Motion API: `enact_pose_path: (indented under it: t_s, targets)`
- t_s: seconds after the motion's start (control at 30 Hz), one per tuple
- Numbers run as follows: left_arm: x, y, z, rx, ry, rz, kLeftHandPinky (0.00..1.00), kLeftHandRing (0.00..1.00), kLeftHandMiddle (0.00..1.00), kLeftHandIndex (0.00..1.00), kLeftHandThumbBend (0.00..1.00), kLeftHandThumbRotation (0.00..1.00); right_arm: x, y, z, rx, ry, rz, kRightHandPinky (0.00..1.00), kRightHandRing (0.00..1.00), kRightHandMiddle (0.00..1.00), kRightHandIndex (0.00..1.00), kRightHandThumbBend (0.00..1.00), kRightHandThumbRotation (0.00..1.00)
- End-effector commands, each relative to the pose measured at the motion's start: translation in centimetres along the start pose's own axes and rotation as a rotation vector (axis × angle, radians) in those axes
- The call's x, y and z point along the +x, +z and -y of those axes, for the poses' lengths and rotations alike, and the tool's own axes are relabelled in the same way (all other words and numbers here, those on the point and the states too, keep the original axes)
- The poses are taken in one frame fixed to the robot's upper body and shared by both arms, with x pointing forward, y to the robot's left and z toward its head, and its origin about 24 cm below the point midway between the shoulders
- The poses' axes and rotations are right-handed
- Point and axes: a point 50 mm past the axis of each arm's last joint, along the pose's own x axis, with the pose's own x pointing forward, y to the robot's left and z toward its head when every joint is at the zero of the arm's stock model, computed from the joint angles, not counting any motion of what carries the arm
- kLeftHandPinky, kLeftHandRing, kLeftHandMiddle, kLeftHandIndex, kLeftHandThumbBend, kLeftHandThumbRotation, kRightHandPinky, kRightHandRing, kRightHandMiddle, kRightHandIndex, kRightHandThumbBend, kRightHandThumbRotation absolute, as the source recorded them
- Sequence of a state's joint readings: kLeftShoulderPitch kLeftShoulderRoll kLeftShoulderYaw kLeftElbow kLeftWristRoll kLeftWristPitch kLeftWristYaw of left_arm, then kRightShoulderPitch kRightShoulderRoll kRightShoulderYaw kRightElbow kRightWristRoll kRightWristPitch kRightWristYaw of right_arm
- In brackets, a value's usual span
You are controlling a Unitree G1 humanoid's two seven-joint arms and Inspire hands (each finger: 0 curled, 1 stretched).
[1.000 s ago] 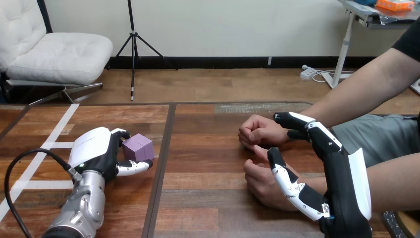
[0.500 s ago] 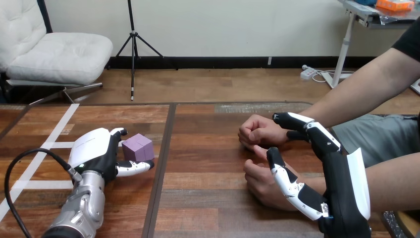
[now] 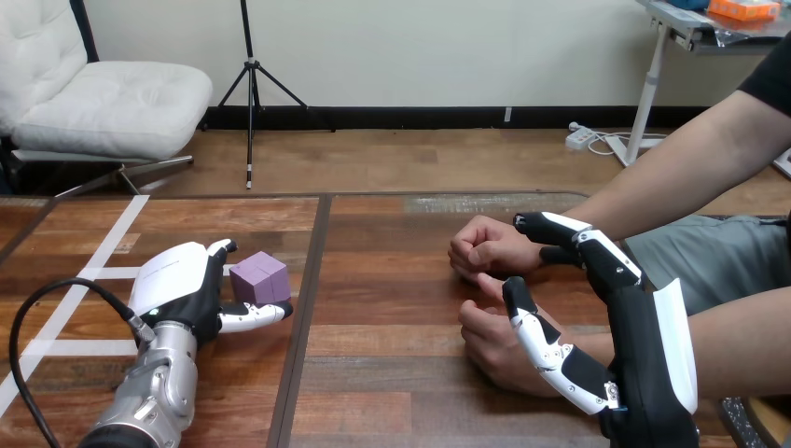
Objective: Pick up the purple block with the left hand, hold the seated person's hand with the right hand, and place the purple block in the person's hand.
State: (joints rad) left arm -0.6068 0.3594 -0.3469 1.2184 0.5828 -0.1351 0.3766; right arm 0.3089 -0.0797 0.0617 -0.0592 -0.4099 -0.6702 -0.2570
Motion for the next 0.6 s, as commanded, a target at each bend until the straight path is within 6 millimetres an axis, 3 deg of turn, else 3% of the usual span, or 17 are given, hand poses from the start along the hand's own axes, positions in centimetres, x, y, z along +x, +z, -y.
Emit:
enact_pose_path:
  t_s: [0.0,0.57]
  targets:
    - [1.45,1.83,-2.62,0.012,0.068,0.050,0.76,0.83,0.87,0.89,0.88,0.56,1.29,0.93,0.28,0.012,-0.031,0.073,0.71,0.76,0.75,0.71,0.38,0.25]
    - [1.52,1.94,-2.65,0.021,0.072,0.046,0.75,0.82,0.86,0.88,0.88,0.55,1.32,0.94,0.32,0.002,-0.029,0.076,0.71,0.76,0.75,0.71,0.38,0.25]
